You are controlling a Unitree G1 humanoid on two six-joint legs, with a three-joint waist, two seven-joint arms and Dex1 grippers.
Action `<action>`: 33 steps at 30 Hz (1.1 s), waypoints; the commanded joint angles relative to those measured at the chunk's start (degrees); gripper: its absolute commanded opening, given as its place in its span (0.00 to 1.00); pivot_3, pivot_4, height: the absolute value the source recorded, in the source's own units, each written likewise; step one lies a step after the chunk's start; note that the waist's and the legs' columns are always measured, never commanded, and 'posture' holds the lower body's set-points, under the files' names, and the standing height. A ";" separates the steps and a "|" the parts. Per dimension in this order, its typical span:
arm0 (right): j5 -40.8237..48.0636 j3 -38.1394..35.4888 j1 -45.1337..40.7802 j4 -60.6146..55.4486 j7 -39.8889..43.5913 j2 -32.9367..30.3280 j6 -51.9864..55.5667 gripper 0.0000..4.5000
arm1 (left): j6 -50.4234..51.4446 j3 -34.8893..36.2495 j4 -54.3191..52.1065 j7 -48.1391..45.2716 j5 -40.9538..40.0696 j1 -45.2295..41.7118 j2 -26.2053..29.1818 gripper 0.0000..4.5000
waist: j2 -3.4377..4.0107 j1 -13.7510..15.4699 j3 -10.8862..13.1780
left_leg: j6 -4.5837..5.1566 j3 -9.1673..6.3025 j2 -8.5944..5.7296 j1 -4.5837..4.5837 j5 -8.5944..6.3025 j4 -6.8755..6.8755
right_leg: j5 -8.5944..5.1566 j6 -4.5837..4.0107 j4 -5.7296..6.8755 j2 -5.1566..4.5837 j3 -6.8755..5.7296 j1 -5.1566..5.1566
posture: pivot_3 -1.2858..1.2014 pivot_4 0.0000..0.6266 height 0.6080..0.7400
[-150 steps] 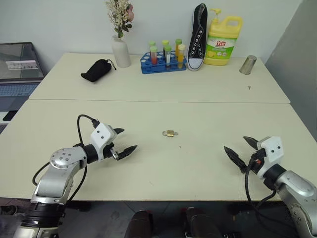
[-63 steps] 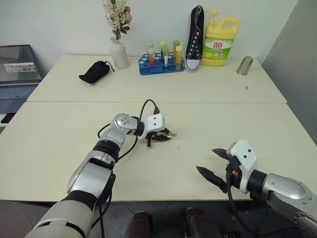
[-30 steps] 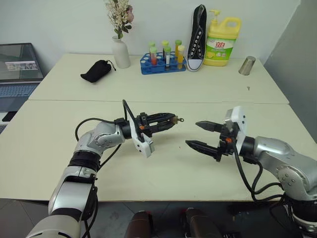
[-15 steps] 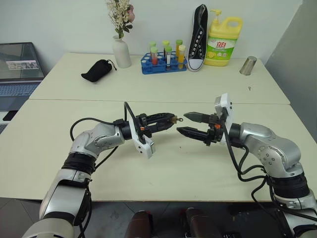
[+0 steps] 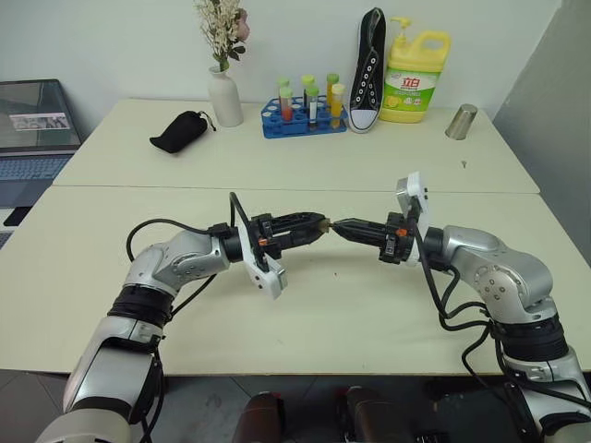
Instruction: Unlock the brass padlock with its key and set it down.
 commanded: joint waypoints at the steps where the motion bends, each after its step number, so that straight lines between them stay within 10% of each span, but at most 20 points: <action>1: 2.77 -0.92 -1.79 -1.36 2.12 0.27 1.29 0.00 | 0.66 -0.31 -1.81 1.26 -1.68 -0.41 0.49 0.21 | 0.00 0.00 0.00 | 0.00 0.01 0.00 0.00 0.00 0.00 | 0.00 0.00 0.00 0.00 0.00 0.00 | 0.52 0.24 1.00; 33: 24.60 -19.09 -13.46 6.82 -24.95 11.59 39.37 0.00 | 0.87 -1.53 -1.69 9.22 4.68 -0.34 2.78 0.21 | 0.02 -0.07 0.00 | 0.01 -0.03 0.00 -0.07 0.00 -0.05 | 0.04 -0.07 0.00 -0.12 0.04 -0.05 | 0.52 0.24 1.00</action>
